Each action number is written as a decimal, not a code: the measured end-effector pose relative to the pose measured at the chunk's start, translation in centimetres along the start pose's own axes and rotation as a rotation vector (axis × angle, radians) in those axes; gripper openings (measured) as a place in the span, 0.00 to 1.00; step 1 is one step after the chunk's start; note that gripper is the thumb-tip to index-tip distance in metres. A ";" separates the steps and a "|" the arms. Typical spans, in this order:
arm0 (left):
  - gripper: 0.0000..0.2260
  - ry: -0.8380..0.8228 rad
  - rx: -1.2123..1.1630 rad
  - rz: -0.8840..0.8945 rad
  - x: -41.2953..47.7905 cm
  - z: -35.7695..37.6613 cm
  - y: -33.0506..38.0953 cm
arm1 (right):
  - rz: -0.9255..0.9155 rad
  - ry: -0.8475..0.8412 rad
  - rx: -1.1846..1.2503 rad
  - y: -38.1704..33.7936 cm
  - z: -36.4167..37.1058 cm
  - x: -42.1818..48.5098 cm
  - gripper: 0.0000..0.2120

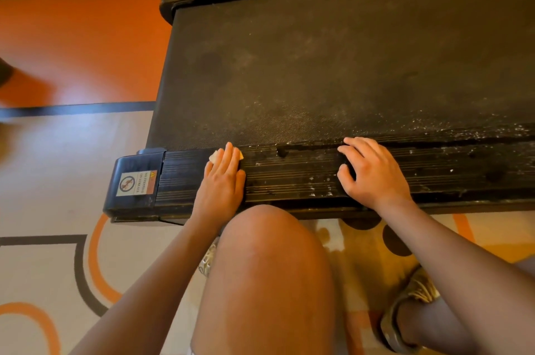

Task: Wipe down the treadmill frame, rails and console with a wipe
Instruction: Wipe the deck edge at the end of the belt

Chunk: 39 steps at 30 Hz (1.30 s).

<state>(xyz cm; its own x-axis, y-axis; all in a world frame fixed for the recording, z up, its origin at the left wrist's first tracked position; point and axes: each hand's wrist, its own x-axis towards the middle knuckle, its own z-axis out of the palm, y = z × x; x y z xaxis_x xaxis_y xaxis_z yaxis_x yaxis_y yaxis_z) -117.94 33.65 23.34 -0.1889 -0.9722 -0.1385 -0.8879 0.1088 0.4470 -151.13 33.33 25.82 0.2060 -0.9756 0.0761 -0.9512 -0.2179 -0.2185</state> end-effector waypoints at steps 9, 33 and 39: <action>0.27 -0.041 0.050 0.028 -6.0 1.8 -2.5 | -0.016 0.019 0.014 0.2 0.2 0.0 0.23; 0.26 -0.058 0.107 0.043 0.5 0.5 0.9 | -0.004 0.013 0.011 0.1 0.0 -0.2 0.21; 0.26 -0.060 0.044 0.015 0.7 0.5 2.0 | 0.009 -0.004 0.011 -0.1 -0.2 -0.1 0.23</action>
<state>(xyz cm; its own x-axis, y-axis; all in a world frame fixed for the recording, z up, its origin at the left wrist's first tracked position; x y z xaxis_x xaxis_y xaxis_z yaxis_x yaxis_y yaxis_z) -120.07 33.27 23.68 -0.2263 -0.9563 -0.1850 -0.9021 0.1341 0.4103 -151.11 33.44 26.03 0.1986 -0.9776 0.0701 -0.9505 -0.2095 -0.2297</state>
